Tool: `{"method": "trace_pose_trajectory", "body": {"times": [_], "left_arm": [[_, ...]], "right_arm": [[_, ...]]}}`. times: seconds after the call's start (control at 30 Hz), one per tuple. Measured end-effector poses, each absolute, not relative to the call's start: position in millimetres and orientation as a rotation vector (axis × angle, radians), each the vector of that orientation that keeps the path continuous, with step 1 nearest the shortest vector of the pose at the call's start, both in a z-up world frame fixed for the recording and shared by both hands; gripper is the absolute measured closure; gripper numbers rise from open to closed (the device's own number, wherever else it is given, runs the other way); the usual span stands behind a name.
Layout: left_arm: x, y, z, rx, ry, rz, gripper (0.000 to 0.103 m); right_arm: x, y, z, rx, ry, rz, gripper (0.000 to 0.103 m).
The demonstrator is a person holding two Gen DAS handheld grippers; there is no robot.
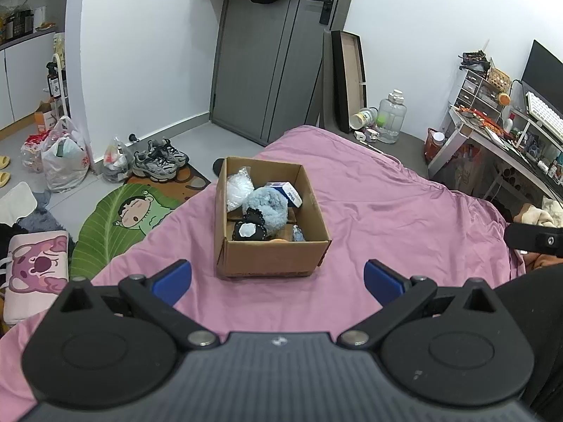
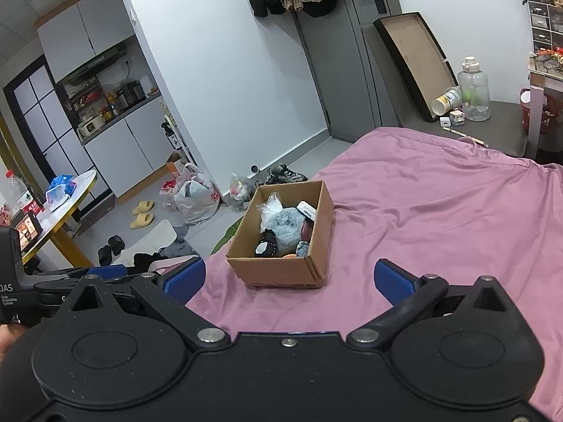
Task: Organize soft objects
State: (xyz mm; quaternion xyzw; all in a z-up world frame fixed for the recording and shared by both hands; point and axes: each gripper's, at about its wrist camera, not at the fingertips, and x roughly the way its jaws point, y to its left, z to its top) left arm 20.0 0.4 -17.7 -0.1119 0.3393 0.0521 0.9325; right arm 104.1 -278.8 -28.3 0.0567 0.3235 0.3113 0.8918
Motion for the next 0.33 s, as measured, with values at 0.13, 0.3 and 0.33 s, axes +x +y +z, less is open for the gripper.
{"method": "trace_pose_trajectory", "body": {"times": [0.13, 0.3, 0.33], "left_arm": [[19.1, 0.3, -17.4, -0.232, 0.693, 0.098, 0.0], [18.3, 0.5, -15.5, -0.248, 0.673, 0.089, 0.0], [18.9, 1.8, -15.2, -0.257, 0.672, 0.084, 0.0]], "right_arm": [[107.5, -275.5, -29.1, 0.106, 0.678, 0.646, 0.0], [109.9, -271.2, -28.8, 0.084, 0.689, 0.659, 0.0], [110.7, -270.8, -29.2, 0.083, 0.691, 0.663, 0.0]]}}
